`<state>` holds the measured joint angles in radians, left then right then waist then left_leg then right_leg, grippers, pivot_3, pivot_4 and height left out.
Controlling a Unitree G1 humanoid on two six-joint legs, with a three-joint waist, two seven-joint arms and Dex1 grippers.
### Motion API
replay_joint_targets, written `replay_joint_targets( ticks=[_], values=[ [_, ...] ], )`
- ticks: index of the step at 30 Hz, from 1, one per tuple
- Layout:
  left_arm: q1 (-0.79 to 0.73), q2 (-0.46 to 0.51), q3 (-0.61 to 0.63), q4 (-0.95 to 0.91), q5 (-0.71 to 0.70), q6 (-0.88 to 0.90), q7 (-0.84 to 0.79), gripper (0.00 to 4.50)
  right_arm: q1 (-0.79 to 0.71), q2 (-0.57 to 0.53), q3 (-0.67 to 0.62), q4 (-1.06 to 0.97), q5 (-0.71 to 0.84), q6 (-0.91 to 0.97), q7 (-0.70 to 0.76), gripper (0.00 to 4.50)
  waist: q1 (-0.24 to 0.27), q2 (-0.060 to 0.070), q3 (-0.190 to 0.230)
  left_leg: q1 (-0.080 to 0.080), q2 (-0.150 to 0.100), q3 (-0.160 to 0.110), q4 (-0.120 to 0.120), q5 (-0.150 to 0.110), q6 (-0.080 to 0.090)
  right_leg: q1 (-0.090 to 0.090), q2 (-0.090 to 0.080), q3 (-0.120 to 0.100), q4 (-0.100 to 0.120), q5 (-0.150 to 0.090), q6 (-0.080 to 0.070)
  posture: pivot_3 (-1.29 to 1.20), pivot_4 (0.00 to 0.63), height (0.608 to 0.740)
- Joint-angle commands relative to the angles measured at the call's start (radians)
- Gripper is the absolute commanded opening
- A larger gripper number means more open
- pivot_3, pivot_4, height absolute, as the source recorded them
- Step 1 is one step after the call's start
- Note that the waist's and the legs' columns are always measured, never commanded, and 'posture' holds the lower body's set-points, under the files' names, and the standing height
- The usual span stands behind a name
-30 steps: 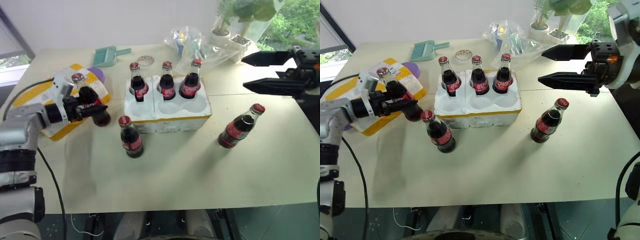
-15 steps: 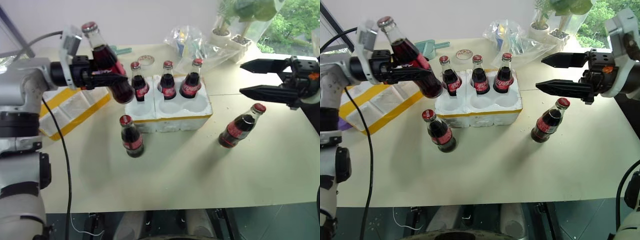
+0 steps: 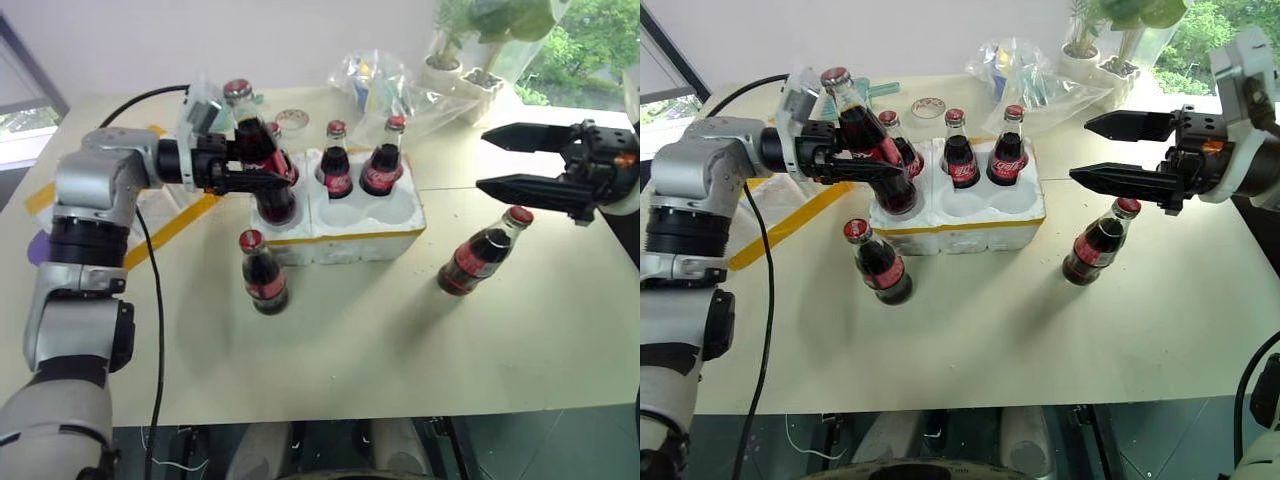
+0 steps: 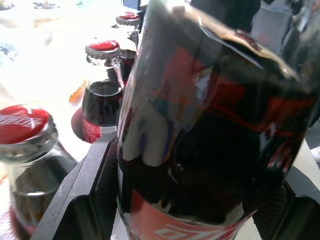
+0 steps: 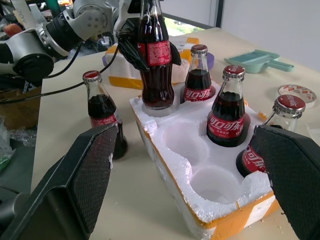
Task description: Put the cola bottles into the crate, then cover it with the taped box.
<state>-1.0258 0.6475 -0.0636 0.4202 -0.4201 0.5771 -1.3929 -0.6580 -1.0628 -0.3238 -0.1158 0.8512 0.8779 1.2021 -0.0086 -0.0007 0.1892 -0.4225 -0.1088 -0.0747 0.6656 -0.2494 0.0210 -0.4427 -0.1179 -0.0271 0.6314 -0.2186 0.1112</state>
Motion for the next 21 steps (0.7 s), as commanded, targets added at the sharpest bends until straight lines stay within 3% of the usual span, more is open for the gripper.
replay_joint_targets(
  ticks=[1,7,8,9,10,17,21],
  values=[
    [-0.004,-0.012,0.002,-0.005,0.027,-0.07,0.01,2.77,-0.037,-0.014,-0.036,-0.001,0.028,-0.002,-0.01,4.5,0.001,0.0,0.0,0.0,0.0,0.0,0.0,0.0,0.0,0.0,0.0,0.0,0.0,0.0,0.0,0.0,0.15,0.74],
    [0.041,-0.018,-0.045,0.021,0.105,-0.164,0.002,2.77,-0.075,-0.014,-0.011,0.034,0.013,-0.019,-0.004,4.5,-0.001,0.0,0.0,0.0,0.0,0.0,0.0,0.0,0.0,0.0,0.0,0.0,0.0,0.0,0.0,0.0,0.15,0.74],
    [0.045,-0.02,-0.049,0.024,0.11,-0.166,0.003,3.81,-0.083,-0.014,-0.007,0.041,0.012,-0.02,0.0,4.5,-0.002,0.0,0.0,0.0,0.0,0.0,0.0,0.0,0.0,0.0,0.0,0.0,0.0,0.0,0.0,0.0,0.15,0.74],
    [0.046,-0.023,-0.051,0.026,0.112,-0.166,0.003,4.23,-0.089,-0.015,-0.003,0.046,0.011,-0.021,0.003,4.5,-0.001,0.0,0.0,0.0,0.0,0.0,0.0,0.0,0.0,0.0,0.0,0.0,0.0,0.0,0.0,0.0,0.15,0.74],
    [0.049,-0.024,-0.052,0.023,0.113,-0.166,0.003,4.37,-0.094,-0.014,0.0,0.05,0.011,-0.022,0.005,4.5,-0.001,0.0,0.0,0.0,0.0,0.0,0.0,0.0,0.0,0.0,0.0,0.0,0.0,0.0,0.0,0.0,0.15,0.74],
    [0.089,0.012,0.008,-0.077,0.069,-0.122,0.032,4.37,-0.12,-0.005,0.03,0.067,0.0,-0.029,0.018,4.5,-0.001,0.0,0.0,0.0,0.0,0.0,0.001,0.0,0.001,0.0,0.0,0.0,0.0,0.0,0.0,0.0,0.15,0.74],
    [0.153,0.098,0.122,-0.24,-0.046,0.032,0.052,4.37,-0.14,0.002,0.05,0.086,-0.012,-0.038,0.026,4.5,-0.007,0.0,0.0,0.0,0.0,0.0,0.0,0.0,0.0,-0.001,0.0,0.001,0.0,0.0,0.0,0.0,0.15,0.74]
  ],
)
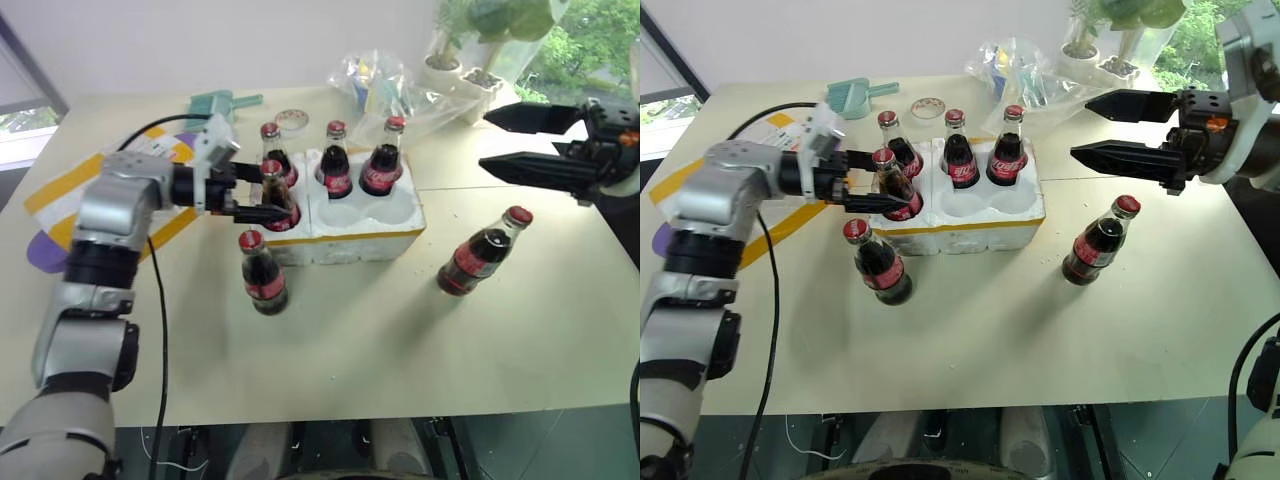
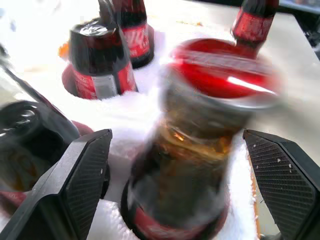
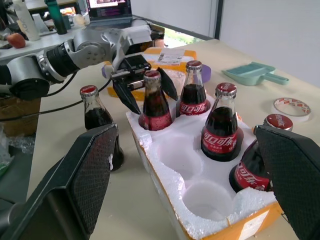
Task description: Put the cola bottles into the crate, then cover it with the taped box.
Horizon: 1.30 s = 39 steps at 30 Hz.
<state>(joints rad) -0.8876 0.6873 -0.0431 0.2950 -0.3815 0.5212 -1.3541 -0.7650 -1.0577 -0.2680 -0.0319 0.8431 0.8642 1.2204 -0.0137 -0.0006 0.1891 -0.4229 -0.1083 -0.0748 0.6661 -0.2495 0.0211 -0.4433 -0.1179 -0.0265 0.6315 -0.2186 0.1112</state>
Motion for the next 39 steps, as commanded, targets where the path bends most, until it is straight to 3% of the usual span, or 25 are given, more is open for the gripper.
replay_joint_targets(
  ticks=[1,4,7,12,22,33,39],
  values=[
    [0.059,0.105,0.159,-0.171,-0.126,0.139,0.017,4.37,-0.04,0.0,0.0,0.009,-0.007,-0.026,0.011,4.5,-0.003,0.0,0.0,0.0,0.0,0.0,0.0,0.0,0.0,0.0,0.0,0.0,0.0,0.0,0.0,0.0,0.15,0.74],
    [0.276,0.249,0.314,-0.349,-0.194,0.232,0.015,4.37,-0.053,0.009,0.02,0.03,-0.024,-0.041,0.026,4.5,-0.014,0.002,0.0,0.001,0.001,0.0,-0.001,0.0,0.0,-0.001,0.001,0.002,0.0,0.0,0.0,0.0,0.15,0.74],
    [0.502,0.312,0.399,-0.527,-0.242,0.273,0.016,4.37,-0.061,0.009,0.035,0.05,-0.044,-0.057,0.048,4.5,-0.005,0.002,-0.001,0.002,0.001,0.0,-0.003,0.0,0.0,-0.001,0.001,0.003,0.0,0.0,0.0,0.0,0.15,0.74],
    [0.782,0.28,0.467,-0.774,-0.285,0.266,0.092,4.37,-0.093,0.012,0.065,0.089,-0.071,-0.075,0.082,4.5,0.027,0.001,0.0,0.002,0.0,0.0,-0.001,-0.003,0.004,0.002,0.0,0.003,-0.002,0.0,-0.001,0.0,0.15,0.74],
    [0.763,0.101,0.319,-0.825,-0.252,0.226,0.369,4.37,-0.123,0.035,0.094,0.11,-0.093,-0.078,0.099,4.5,0.027,0.001,-0.001,0.003,0.0,-0.001,-0.001,-0.003,0.003,0.002,0.0,0.003,-0.001,0.0,-0.001,0.0,0.15,0.74],
    [0.748,0.129,0.207,-0.796,-0.25,0.169,0.331,4.37,-0.107,0.012,0.09,0.094,-0.103,-0.074,0.129,4.5,0.027,0.001,-0.001,0.003,0.0,-0.001,-0.001,-0.003,0.003,0.002,0.0,0.003,-0.001,0.0,-0.001,0.0,0.15,0.74],
    [0.686,0.089,0.117,-0.723,-0.215,0.132,0.344,4.37,-0.094,0.011,0.084,0.068,-0.102,-0.068,0.136,4.5,0.027,0.001,-0.001,0.003,0.0,-0.001,-0.001,-0.003,0.004,0.002,0.0,0.002,-0.001,0.0,-0.001,0.0,0.15,0.74]
  ],
)
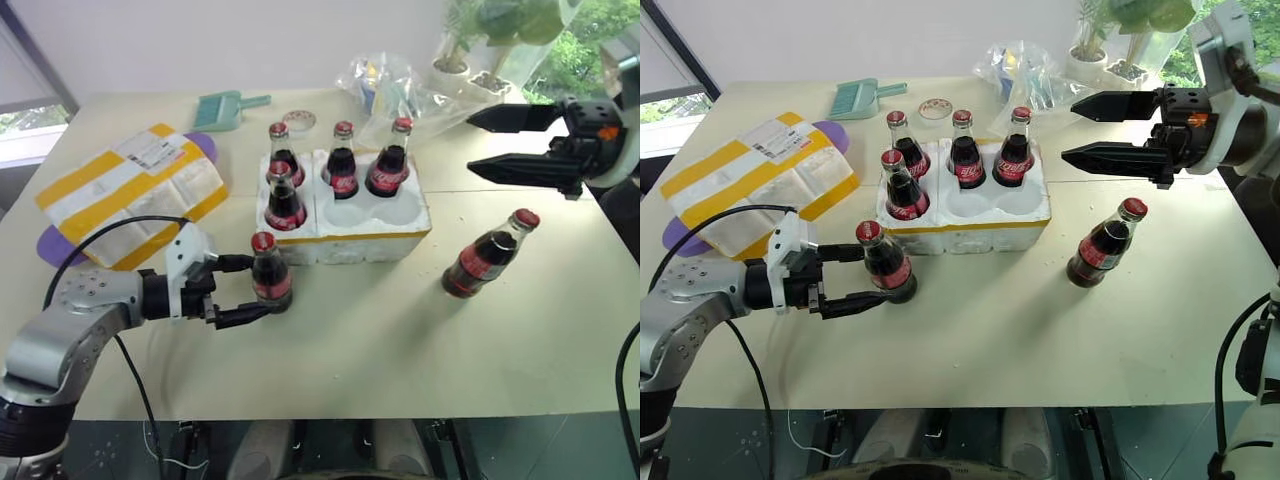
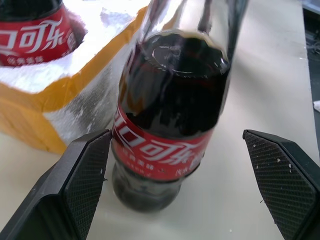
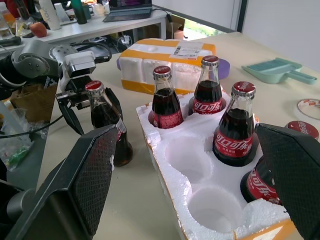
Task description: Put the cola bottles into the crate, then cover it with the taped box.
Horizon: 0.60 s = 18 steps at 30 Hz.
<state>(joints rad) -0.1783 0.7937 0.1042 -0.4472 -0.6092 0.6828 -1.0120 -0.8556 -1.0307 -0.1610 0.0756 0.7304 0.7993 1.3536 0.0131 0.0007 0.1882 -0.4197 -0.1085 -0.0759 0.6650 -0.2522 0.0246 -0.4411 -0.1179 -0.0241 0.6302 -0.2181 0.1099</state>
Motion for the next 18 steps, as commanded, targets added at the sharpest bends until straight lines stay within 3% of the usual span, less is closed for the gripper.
replay_joint_targets(
  ticks=[1,5,7,10,18],
  values=[
    [-0.034,-0.03,-0.038,0.031,0.016,-0.032,0.012,4.37,0.001,-0.015,-0.026,-0.044,0.011,-0.002,0.001,4.5,0.0,0.0,0.0,0.0,0.0,0.0,0.0,0.0,0.0,0.0,0.0,0.0,0.0,0.0,0.0,0.0,0.15,0.74],
    [-0.052,-0.05,-0.048,0.049,0.017,-0.04,0.026,4.37,0.009,-0.014,-0.032,-0.056,0.015,0.0,-0.006,4.5,0.0,0.0,0.0,0.0,0.0,0.0,0.0,0.0,0.0,0.0,0.0,0.0,0.0,0.0,0.0,0.0,0.15,0.74],
    [-0.055,-0.055,-0.044,0.055,0.01,-0.043,0.027,3.86,0.011,-0.013,-0.037,-0.062,0.021,0.005,-0.011,4.5,0.0,0.0,0.0,0.0,0.0,0.0,0.0,0.0,0.0,0.0,0.0,0.0,0.0,0.0,0.0,0.0,0.15,0.74],
    [-0.065,-0.048,-0.031,0.053,-0.012,-0.033,0.022,2.67,0.011,-0.011,-0.041,-0.066,0.025,0.009,-0.016,4.5,0.0,0.0,0.0,0.0,0.0,0.0,0.0,0.0,0.0,0.0,0.0,0.0,0.0,0.0,0.0,0.0,0.15,0.74],
    [-0.225,0.02,0.042,0.07,-0.225,0.139,-0.053,2.64,0.023,-0.001,-0.041,-0.072,0.031,0.009,-0.031,4.5,0.0,-0.001,0.0,-0.001,0.0,0.0,0.0,0.0,0.0,-0.001,0.0,0.0,0.0,0.0,0.0,0.0,0.15,0.74]
  ],
)
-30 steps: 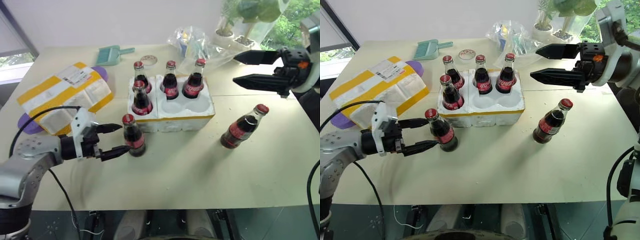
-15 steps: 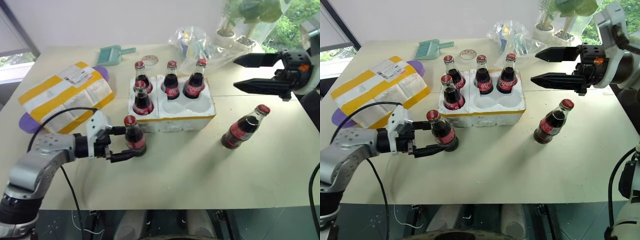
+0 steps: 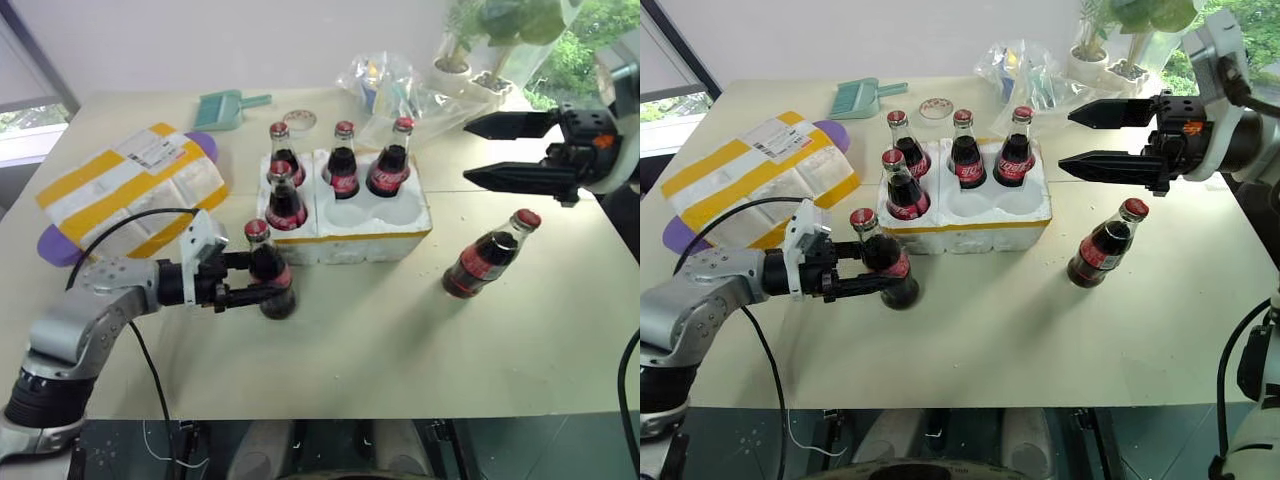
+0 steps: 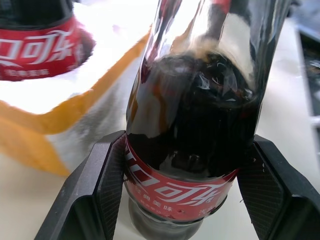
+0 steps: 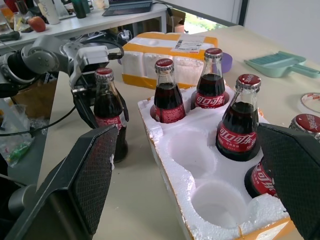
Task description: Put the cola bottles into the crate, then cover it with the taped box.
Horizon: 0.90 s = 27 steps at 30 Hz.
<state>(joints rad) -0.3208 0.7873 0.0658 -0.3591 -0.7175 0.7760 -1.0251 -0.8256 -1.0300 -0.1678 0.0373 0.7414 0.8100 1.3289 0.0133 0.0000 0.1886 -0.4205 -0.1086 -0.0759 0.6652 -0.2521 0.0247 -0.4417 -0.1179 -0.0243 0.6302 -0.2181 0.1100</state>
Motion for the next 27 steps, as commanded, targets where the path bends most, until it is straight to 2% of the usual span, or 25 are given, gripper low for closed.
replay_joint_targets(
  ticks=[1,3,6,11,16,21,27],
  values=[
    [-0.115,0.032,0.082,-0.01,-0.148,0.071,-0.052,2.64,-0.004,0.001,-0.034,-0.035,0.022,-0.002,-0.009,4.5,-0.001,0.0,0.0,0.0,0.0,0.0,0.0,0.0,0.0,0.0,0.0,0.0,0.0,0.0,0.0,0.0,0.15,0.74],
    [-0.192,0.034,0.079,0.008,-0.207,0.118,-0.072,2.64,0.005,0.006,-0.038,-0.042,0.026,-0.001,-0.017,4.5,-0.001,0.0,0.0,0.0,0.0,0.0,0.0,0.0,0.0,0.0,0.0,0.0,0.0,0.0,0.0,0.0,0.15,0.74],
    [-0.306,0.001,0.042,0.048,-0.218,0.137,-0.069,2.64,0.019,0.011,-0.043,-0.053,0.032,-0.001,-0.027,4.5,0.0,0.0,0.0,0.0,0.0,0.0,0.0,0.0,-0.001,0.0,0.0,-0.001,0.0,0.0,0.0,0.0,0.15,0.74],
    [-0.475,-0.154,-0.021,0.125,-0.189,0.116,-0.007,2.64,0.038,0.011,-0.067,-0.077,0.054,0.017,-0.052,4.5,0.0,0.0,0.0,0.0,-0.001,0.0,0.001,0.002,-0.003,0.002,0.0,-0.001,0.0,0.0,0.0,0.0,0.15,0.74],
    [-0.516,-0.285,-0.056,0.187,-0.05,0.0,0.123,2.64,0.068,0.002,-0.097,-0.106,0.075,0.035,-0.072,4.5,-0.004,0.0,0.0,0.0,-0.001,0.0,0.001,0.003,-0.005,0.001,0.0,-0.001,0.0,0.0,0.0,0.0,0.15,0.74],
    [-0.518,-0.351,-0.087,0.205,0.063,-0.07,0.217,2.64,0.087,-0.005,-0.121,-0.119,0.09,0.046,-0.09,4.5,-0.001,0.0,0.0,0.0,0.0,0.0,0.001,0.003,-0.005,0.001,0.0,-0.001,0.001,0.0,0.0,0.0,0.15,0.74],
    [-0.469,-0.435,-0.117,0.144,0.127,-0.052,0.352,2.64,0.108,0.004,-0.134,-0.129,0.095,0.051,-0.108,4.5,0.002,-0.001,0.0,-0.001,-0.001,0.0,0.002,0.003,-0.005,0.001,0.0,-0.001,0.0,0.0,0.001,0.0,0.15,0.74]
  ],
)
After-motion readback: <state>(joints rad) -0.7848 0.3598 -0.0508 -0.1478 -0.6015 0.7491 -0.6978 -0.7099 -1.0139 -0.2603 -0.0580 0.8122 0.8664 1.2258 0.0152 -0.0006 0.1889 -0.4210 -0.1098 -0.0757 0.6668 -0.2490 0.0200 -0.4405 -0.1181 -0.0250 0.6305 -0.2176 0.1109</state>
